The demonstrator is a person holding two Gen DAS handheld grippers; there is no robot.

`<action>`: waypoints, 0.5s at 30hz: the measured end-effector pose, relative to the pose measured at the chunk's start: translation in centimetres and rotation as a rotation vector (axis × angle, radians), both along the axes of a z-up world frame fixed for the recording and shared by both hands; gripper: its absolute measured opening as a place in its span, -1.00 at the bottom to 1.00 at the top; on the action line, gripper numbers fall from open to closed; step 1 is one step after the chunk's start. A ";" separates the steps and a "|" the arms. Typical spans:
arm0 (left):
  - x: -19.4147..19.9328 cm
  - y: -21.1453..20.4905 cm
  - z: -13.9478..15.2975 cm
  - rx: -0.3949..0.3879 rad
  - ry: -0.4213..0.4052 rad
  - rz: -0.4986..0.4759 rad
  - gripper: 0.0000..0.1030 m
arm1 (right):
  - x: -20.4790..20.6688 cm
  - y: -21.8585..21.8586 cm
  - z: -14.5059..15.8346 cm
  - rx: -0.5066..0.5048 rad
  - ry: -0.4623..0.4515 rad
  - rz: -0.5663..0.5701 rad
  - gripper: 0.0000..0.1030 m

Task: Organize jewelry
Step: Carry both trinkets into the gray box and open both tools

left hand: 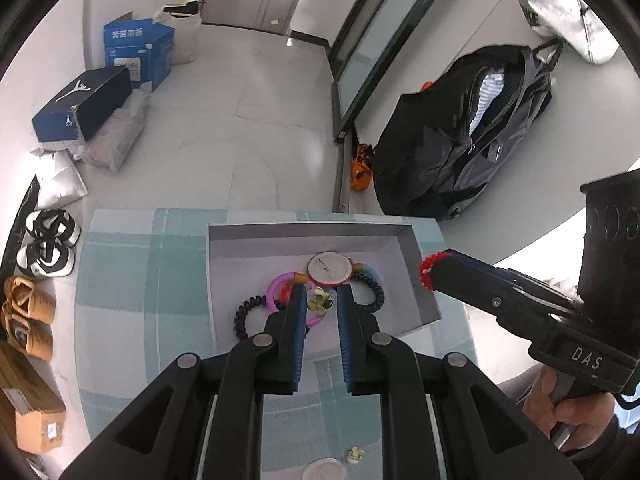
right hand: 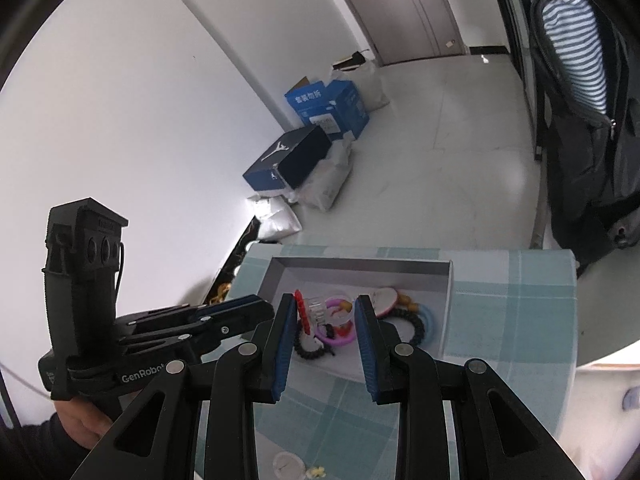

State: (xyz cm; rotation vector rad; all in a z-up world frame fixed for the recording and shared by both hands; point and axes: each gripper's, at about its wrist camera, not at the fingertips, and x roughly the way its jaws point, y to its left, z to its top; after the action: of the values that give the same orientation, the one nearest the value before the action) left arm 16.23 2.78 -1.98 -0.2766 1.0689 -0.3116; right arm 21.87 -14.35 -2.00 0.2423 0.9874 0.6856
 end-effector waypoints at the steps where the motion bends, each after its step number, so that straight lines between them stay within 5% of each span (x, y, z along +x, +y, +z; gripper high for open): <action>1: 0.1 -0.1 -0.2 0.007 0.001 -0.008 -0.79 | 0.2 0.0 -0.4 0.000 0.007 -0.001 -0.45; 15: 1.7 -0.1 -2.9 0.012 0.040 -0.035 -0.79 | 1.9 0.4 -3.1 -0.011 0.068 -0.007 -0.45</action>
State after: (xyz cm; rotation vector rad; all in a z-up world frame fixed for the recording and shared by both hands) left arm 17.97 2.69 -4.92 -0.2546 1.1154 -0.3320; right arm 23.81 -13.90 -5.12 0.2610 1.0548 0.6694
